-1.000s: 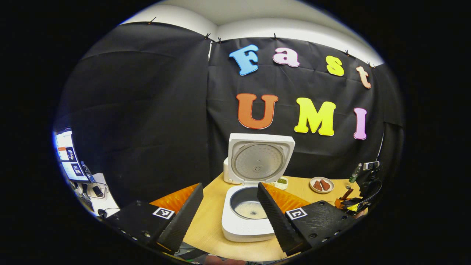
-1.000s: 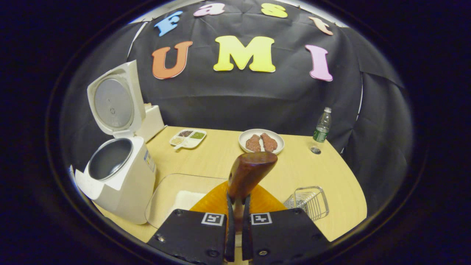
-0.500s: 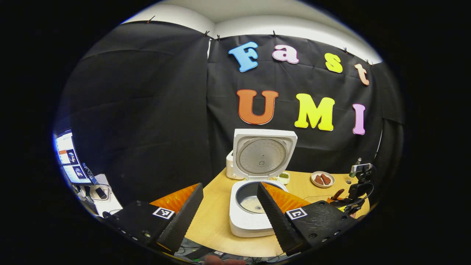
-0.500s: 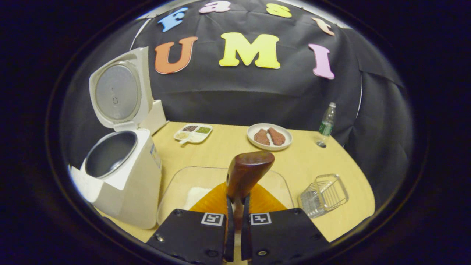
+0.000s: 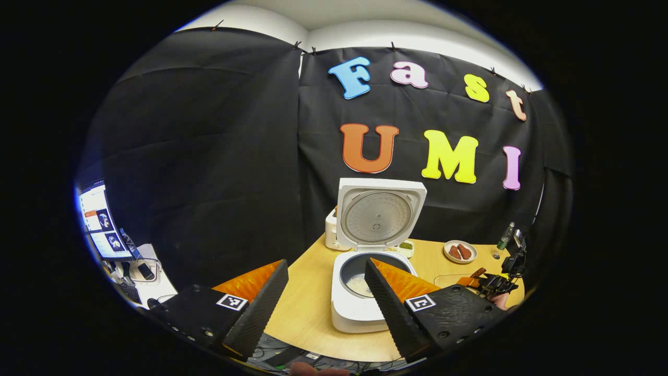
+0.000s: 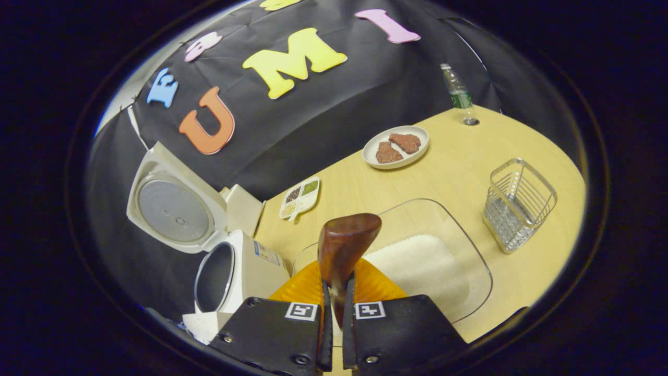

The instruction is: Close the left gripper, press the button to open the rice cooker; take a wooden spoon from the chopstick holder with the right hand, scoop a spoonful of rice and pour it into the rice cooker, then put the wooden spoon back into the chopstick holder.

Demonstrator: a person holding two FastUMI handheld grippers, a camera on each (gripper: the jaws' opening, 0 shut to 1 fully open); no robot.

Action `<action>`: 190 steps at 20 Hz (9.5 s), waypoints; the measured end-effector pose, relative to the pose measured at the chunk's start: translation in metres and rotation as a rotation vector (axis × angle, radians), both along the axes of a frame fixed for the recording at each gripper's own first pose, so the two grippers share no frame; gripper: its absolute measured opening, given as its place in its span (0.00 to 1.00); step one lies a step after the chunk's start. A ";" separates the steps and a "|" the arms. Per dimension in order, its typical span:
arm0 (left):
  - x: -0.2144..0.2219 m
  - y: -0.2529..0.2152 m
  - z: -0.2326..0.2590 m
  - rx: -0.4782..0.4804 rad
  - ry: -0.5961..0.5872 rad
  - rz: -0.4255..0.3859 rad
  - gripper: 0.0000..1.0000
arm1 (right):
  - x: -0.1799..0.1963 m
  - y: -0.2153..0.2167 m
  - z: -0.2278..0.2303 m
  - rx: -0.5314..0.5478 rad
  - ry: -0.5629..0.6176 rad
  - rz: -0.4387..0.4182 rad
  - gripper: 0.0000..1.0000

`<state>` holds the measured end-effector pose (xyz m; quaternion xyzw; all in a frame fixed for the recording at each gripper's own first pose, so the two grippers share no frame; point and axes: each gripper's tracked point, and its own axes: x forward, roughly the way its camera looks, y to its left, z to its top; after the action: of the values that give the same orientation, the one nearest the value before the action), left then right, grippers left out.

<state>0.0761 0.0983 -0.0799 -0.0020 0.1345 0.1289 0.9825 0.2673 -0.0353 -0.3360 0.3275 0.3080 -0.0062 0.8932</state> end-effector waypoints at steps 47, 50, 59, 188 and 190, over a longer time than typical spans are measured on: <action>-0.052 0.005 0.016 0.047 -0.055 0.105 0.94 | 0.095 0.184 0.168 -0.098 -0.321 0.438 0.12; -0.054 0.006 0.015 0.047 -0.054 0.117 0.94 | 0.095 0.192 0.169 -0.157 -0.346 0.474 0.13; -0.055 0.004 0.016 0.044 -0.060 0.115 0.94 | 0.085 0.224 0.193 -0.450 -0.518 0.653 0.13; 0.258 -0.050 -0.003 -0.033 0.155 -0.072 0.97 | -0.133 -0.204 0.227 -0.583 -0.289 -0.166 1.00; 0.228 -0.058 -0.019 -0.064 0.193 -0.079 0.97 | -0.125 -0.190 0.227 -0.573 -0.305 -0.124 1.00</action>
<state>0.3039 0.0404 -0.0987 -0.0158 0.2324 0.0852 0.9687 0.1420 -0.2258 -0.1089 0.0781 0.1359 -0.0978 0.9828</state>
